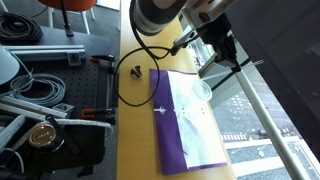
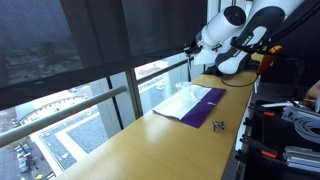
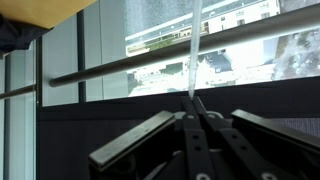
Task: Lift the straw from the file and put it in the cup
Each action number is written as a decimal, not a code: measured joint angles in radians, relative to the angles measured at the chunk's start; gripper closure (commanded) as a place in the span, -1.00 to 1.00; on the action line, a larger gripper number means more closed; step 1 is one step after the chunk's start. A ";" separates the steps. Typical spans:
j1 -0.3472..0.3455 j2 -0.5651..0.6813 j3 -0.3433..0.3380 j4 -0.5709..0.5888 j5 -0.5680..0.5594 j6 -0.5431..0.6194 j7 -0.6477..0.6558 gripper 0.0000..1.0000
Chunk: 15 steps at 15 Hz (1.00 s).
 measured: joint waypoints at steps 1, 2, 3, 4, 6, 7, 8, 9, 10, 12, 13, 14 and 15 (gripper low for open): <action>0.001 0.046 0.029 0.003 0.082 0.001 -0.026 1.00; -0.005 0.092 0.059 0.011 0.162 0.001 -0.054 1.00; -0.014 0.136 0.083 0.025 0.231 0.001 -0.079 1.00; -0.026 0.178 0.103 0.045 0.290 0.001 -0.099 1.00; -0.052 0.253 0.120 0.097 0.382 -0.001 -0.131 1.00; -0.065 0.285 0.120 0.127 0.420 -0.002 -0.146 1.00; -0.077 0.311 0.120 0.156 0.455 -0.004 -0.161 1.00; -0.086 0.335 0.114 0.183 0.465 -0.009 -0.162 1.00; -0.092 0.356 0.106 0.206 0.465 -0.017 -0.155 1.00; -0.101 0.393 0.088 0.248 0.466 -0.027 -0.144 1.00; -0.103 0.409 0.079 0.265 0.467 -0.030 -0.138 1.00; -0.104 0.424 0.070 0.280 0.468 -0.033 -0.133 1.00; -0.104 0.438 0.062 0.292 0.473 -0.035 -0.129 1.00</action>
